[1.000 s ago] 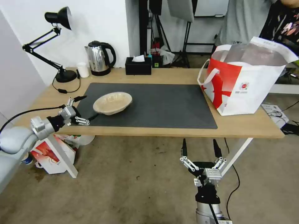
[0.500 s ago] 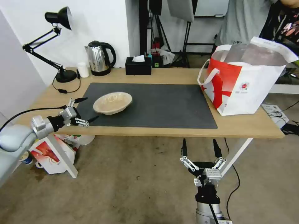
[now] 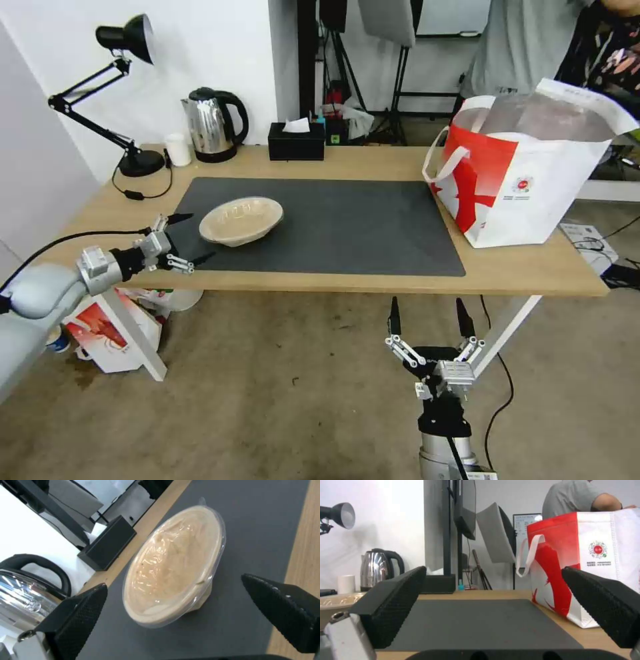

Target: Pick up the trash from the table and place it into the takeout bag.

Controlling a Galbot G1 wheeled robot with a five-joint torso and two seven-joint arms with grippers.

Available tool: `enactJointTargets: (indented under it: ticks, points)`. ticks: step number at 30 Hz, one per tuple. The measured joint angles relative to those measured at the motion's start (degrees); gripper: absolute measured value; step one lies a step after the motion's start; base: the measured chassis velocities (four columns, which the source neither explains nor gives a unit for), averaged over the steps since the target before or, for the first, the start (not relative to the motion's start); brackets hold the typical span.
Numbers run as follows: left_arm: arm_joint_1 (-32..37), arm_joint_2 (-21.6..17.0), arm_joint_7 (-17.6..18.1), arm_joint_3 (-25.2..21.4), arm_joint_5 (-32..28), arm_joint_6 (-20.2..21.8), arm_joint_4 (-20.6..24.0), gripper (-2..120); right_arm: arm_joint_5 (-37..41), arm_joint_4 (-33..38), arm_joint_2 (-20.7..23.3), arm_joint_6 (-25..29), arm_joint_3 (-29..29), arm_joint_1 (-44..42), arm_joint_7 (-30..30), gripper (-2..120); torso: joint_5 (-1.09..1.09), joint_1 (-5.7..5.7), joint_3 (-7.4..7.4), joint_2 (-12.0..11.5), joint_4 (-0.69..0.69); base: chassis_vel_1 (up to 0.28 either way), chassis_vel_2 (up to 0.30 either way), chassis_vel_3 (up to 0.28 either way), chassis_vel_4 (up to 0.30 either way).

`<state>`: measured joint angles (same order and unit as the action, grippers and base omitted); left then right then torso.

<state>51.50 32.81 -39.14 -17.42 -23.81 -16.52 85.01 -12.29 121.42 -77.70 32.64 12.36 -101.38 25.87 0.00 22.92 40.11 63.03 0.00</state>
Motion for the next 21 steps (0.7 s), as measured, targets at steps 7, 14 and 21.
enactJointTargets:
  ticks: [7, 14, 21]
  points:
    - [-0.6, -0.3, -0.7, 0.0, 0.0, -0.1, -0.4, 100, 0.0, 0.0, 0.0, 0.0, 0.0, 0.0, 0.0, 100, 0.0, 0.0, 0.0, 0.0, 0.0, 0.0, 0.0, 0.0, 0.0]
    - [-0.8, -0.7, -1.1, 0.0, 0.0, -0.1, -0.4, 100, 0.0, 0.0, 0.0, 0.0, 0.0, 0.0, 0.0, 100, 0.0, 0.0, 0.0, 0.0, 0.0, 0.0, 0.0, 0.0, 0.0]
    - [-1.9, -1.0, -1.2, 0.8, 0.0, 0.0, -0.3, 100, 0.0, 0.0, 0.0, 0.0, 0.0, 0.0, 0.0, 100, 0.01, 0.0, 0.0, 0.0, 0.0, 0.0, 0.0, 0.0, 0.0]
